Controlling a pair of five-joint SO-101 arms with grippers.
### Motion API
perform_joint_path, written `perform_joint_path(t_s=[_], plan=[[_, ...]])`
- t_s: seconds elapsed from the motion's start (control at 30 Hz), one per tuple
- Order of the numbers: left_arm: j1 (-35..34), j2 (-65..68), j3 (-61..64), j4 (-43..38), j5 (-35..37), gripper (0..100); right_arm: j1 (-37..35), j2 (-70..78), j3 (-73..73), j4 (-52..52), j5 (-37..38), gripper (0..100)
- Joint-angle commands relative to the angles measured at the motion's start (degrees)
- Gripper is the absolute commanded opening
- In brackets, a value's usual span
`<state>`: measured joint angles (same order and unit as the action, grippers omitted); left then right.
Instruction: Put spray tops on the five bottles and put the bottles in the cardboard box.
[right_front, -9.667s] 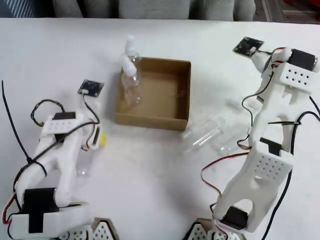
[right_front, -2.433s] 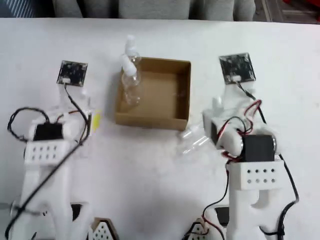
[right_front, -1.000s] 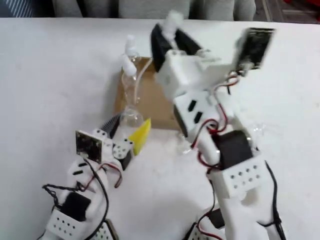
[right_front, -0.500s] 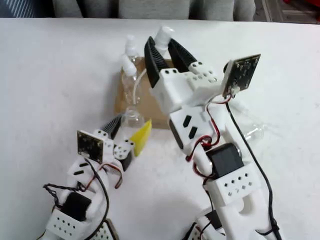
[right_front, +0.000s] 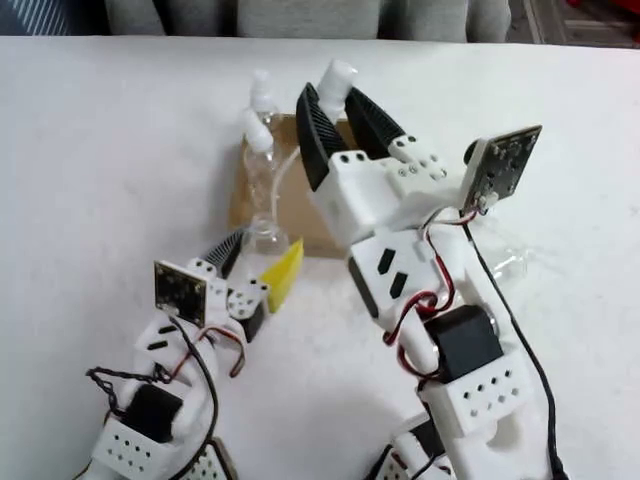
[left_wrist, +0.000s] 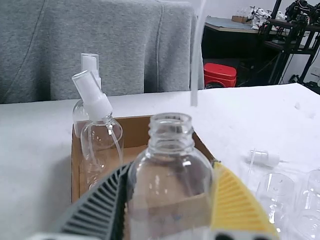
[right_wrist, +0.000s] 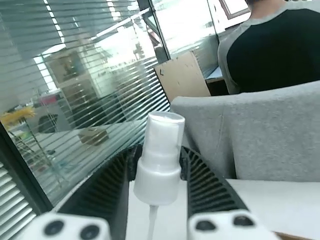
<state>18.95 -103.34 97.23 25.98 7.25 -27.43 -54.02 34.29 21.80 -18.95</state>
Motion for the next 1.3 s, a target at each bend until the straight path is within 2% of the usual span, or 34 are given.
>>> perform_joint_path(t_s=[0.0, 0.4, 0.67, 0.9, 1.0, 1.27], plan=[[0.4, -1.3, -0.3, 0.0, -4.4, 3, -0.3, -1.3, -0.4, 1.5, 0.6, 1.6], [0.5, -1.3, -0.3, 0.7, -5.2, 3, -0.5, -1.5, -0.4, 1.5, 0.3, 1.6], [0.5, -1.3, -0.3, 1.1, -5.3, 3, -4.7, -3.0, -0.4, 6.0, 0.4, 1.6], [0.5, -1.3, -0.3, 1.1, -5.3, 3, -3.8, -2.9, -0.8, 0.4, 1.5, 1.6], [0.5, -1.3, -0.3, 1.1, -5.3, 3, -3.9, -2.9, -0.4, 0.1, 4.0, 1.6], [0.5, -1.3, -0.3, 1.1, -5.3, 3, -3.5, -2.9, 2.8, -2.9, 4.2, 1.6]])
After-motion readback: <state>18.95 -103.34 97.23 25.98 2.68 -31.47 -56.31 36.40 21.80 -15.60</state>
